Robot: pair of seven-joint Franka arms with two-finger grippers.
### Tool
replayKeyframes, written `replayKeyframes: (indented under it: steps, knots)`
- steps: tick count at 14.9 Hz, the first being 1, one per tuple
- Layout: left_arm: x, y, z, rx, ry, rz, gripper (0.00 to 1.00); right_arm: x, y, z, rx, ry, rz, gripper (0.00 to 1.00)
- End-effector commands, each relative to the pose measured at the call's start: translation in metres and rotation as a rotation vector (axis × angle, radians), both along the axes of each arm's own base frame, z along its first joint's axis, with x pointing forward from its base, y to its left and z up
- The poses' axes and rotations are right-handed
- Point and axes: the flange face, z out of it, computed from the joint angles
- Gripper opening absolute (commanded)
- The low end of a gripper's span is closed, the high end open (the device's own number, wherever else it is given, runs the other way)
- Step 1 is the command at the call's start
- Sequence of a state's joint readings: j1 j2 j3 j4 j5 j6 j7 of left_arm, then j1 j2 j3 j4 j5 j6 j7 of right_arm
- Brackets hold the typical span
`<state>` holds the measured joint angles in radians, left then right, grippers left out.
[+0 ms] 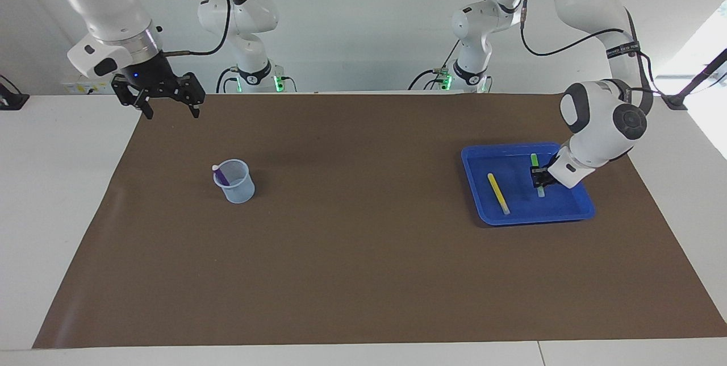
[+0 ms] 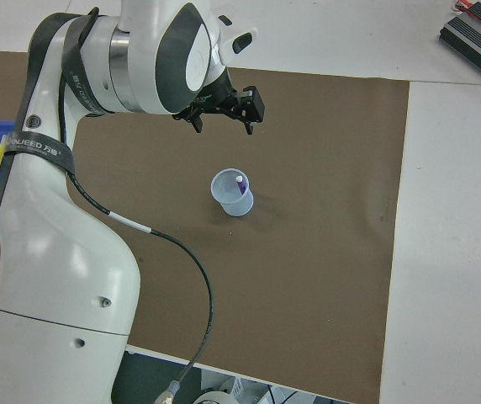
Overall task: Transfer and insert pens with both arms
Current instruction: 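Lift the green pen with the left gripper toward the right gripper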
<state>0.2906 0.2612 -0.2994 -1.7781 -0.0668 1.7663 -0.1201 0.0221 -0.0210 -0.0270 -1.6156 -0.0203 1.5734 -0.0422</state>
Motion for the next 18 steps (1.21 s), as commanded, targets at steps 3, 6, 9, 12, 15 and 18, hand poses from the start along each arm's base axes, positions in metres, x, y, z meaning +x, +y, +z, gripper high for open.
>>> replayKeyframes:
  steps: [3, 6, 9, 12, 15, 18]
  knots:
    - [-0.002, -0.049, 0.056, -0.087, 0.165, 0.403, 0.0, -0.002, 0.007, -0.001, 0.019, -0.005, -0.031, 1.0]
    - [-0.003, -0.084, 0.081, -0.187, 0.286, 0.64, 0.0, -0.002, 0.007, -0.002, 0.019, -0.002, -0.033, 1.0]
    - [-0.006, -0.122, 0.096, -0.233, 0.411, 0.836, 0.0, -0.004, 0.005, -0.001, 0.018, 0.001, -0.035, 1.0]
    - [-0.012, -0.144, 0.117, -0.337, 0.536, 0.989, 0.0, -0.003, 0.01, 0.0, 0.022, -0.008, -0.08, 1.0]
    - [-0.027, -0.173, 0.123, -0.378, 0.605, 1.062, 0.0, 0.003, 0.05, -0.004, 0.118, -0.056, -0.176, 1.0]
    - [-0.049, -0.205, 0.128, -0.434, 0.628, 1.167, 0.0, 0.001, 0.107, 0.001, 0.21, -0.077, -0.249, 1.0]
